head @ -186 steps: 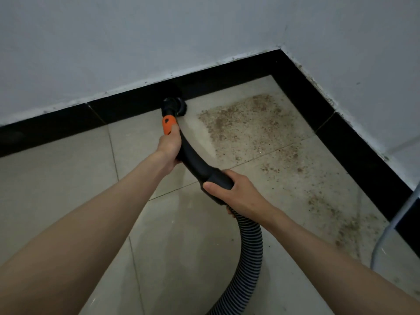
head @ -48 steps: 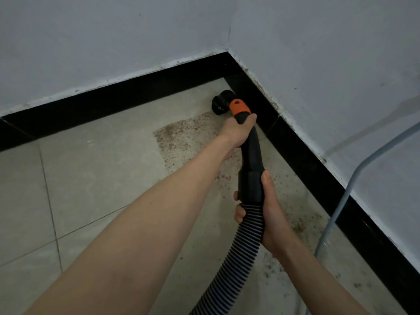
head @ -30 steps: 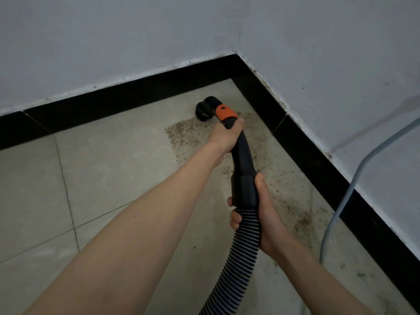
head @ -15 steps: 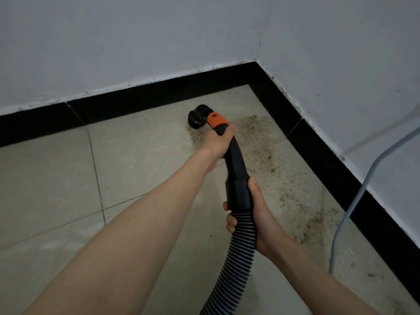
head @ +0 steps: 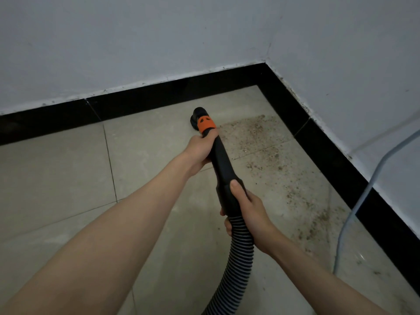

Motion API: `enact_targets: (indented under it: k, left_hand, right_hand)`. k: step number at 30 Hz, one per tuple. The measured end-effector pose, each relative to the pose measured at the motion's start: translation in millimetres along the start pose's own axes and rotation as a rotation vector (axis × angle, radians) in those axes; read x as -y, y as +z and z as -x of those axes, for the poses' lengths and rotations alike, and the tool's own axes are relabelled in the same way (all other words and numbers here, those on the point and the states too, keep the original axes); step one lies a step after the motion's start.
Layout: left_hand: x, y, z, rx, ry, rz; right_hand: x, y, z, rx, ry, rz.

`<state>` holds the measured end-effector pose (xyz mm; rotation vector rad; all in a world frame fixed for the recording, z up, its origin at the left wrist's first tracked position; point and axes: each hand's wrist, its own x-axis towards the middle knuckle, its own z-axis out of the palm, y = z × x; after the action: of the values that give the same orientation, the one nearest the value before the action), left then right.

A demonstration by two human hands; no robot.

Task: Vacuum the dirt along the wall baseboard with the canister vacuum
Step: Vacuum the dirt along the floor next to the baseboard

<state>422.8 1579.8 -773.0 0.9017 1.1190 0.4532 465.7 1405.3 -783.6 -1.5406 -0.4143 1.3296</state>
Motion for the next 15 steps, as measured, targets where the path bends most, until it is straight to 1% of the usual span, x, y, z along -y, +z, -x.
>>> enact_targets:
  k: [3, 7, 10, 12, 15]
  left_hand:
    - [-2, -12, 4, -0.044, -0.031, -0.033]
    - [-5, -20, 4, -0.102, -0.024, -0.179]
    - [-2, -15, 2, -0.201, -0.032, -0.282]
    - [3, -12, 3, -0.261, -0.044, -0.295]
    - [11, -13, 4, -0.279, -0.033, -0.3]
  right_hand:
    - [1, 3, 7, 0.013, -0.025, 0.115]
    - [4, 1, 12, 0.032, -0.025, 0.242]
    - [7, 1, 14, 0.037, -0.018, 0.341]
    - [7, 0, 16, 0.028, -0.027, 0.411]
    - [5, -3, 19, 0.032, -0.033, 0.453]
